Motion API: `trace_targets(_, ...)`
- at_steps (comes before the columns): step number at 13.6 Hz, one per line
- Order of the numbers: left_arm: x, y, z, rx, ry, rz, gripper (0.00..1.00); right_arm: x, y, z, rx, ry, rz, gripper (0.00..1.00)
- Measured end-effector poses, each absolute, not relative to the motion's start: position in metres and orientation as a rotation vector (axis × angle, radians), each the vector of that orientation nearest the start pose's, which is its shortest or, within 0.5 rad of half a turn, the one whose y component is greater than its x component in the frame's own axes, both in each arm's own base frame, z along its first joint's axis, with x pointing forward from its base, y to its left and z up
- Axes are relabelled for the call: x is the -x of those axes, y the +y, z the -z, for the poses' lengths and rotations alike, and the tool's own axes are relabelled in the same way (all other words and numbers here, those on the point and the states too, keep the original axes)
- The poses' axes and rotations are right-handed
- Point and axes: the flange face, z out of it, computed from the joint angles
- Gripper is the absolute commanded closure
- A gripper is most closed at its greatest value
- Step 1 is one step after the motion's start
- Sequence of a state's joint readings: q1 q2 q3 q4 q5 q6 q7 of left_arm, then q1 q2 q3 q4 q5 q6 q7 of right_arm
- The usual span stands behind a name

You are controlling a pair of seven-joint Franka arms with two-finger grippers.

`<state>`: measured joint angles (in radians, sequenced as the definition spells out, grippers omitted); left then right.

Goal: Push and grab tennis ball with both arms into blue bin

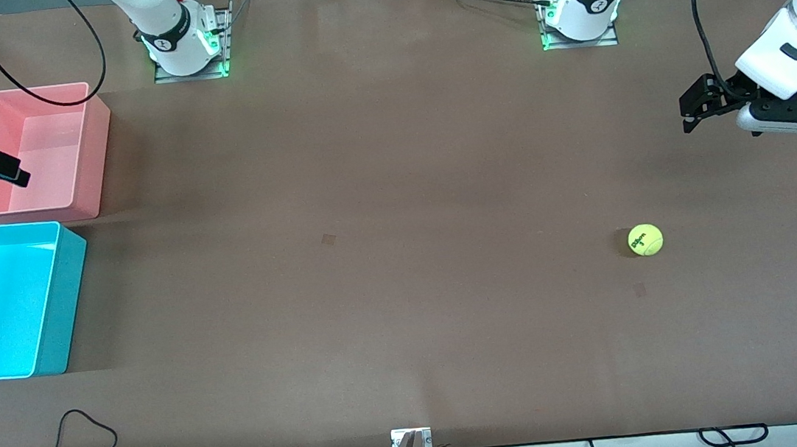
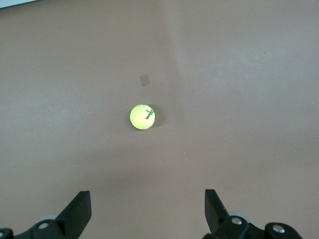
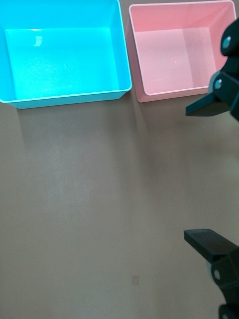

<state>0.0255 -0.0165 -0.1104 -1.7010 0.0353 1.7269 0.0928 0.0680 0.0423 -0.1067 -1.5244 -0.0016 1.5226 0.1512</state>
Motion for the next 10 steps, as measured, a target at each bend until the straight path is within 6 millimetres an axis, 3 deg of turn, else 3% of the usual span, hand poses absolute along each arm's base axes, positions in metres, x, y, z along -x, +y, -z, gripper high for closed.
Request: trace_targets(10,-0.5575,-0.0422,-0.5847,3.092,0.275,0.036,0.0,-0.5622,-0.0201,-0.6186,3.135,0.297,-0.069,0.0)
